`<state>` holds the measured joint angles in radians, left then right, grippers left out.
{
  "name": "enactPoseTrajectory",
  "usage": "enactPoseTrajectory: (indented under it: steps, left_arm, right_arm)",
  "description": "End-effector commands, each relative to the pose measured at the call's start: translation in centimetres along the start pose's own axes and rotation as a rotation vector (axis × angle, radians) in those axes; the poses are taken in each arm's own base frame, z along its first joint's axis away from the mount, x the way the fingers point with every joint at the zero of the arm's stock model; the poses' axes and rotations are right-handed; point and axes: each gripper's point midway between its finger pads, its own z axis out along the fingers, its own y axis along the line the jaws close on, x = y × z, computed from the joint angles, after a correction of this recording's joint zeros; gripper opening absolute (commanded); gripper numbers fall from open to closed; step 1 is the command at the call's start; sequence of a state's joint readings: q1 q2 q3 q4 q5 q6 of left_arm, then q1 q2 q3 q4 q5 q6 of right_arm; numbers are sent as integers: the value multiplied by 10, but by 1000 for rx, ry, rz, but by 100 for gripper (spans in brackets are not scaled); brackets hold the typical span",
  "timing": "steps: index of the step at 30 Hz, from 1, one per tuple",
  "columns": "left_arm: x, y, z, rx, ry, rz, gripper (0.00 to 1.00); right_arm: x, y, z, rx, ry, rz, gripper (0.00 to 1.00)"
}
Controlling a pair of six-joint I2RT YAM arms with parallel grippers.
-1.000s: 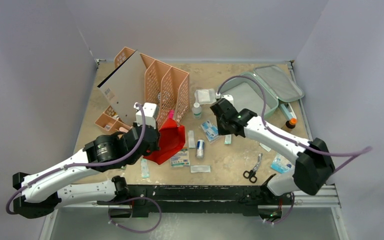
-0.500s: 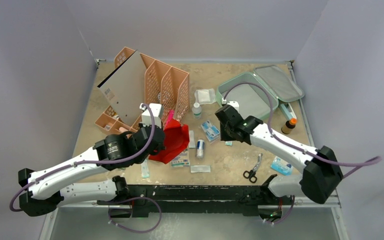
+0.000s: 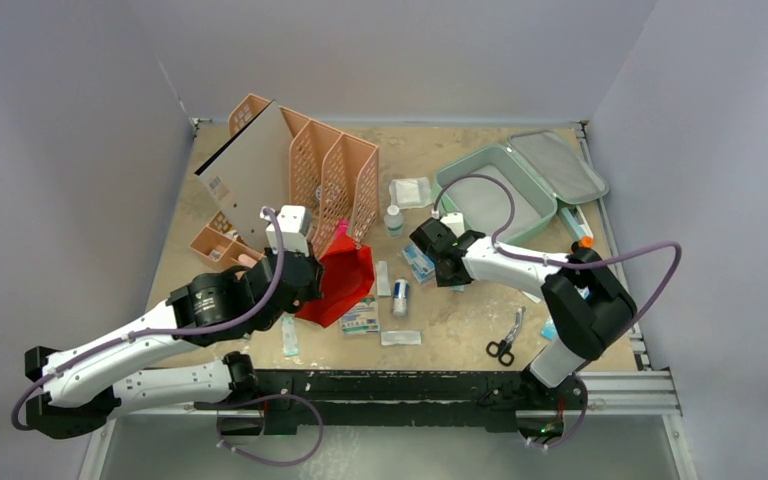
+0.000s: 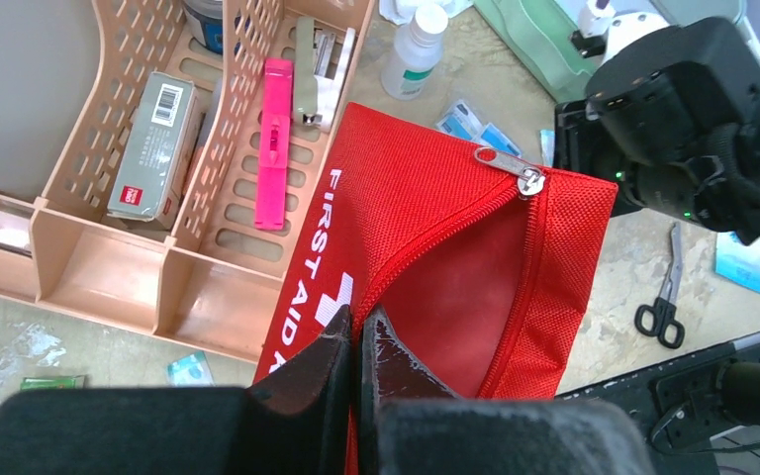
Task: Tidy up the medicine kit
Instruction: Pick up the medical item at the center of the board.
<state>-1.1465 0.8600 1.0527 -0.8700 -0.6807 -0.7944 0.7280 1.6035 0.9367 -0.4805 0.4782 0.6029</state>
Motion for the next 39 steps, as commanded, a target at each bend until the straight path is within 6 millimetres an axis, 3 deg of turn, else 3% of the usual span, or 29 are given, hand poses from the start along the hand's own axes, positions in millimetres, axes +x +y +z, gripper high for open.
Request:
enactPoseTrajectory:
  steps: [1,10,19,22,30,39]
  left_arm:
    - [-16,-5,-9,36,-41,-72,0]
    - [-19,0,-12,25,-58,-95,0]
    - [-22,1,-13,17,-62,-92,0]
    - [-23,2,-13,13,-67,-92,0]
    - [-8,-4,2,-3,-39,-74,0]
    - [-3,-22,24,-15,-40,-97,0]
  right_arm:
    - [-15,1,6,41,-47,8,34]
    - [10,3,24,45,29,-12,31]
    - [13,-10,16,73,15,-20,0]
    - [14,-13,8,55,12,-22,0]
    - [2,-3,-43,-153,-41,24,0]
    - [-28,27,-141,-572,-161,212,0]
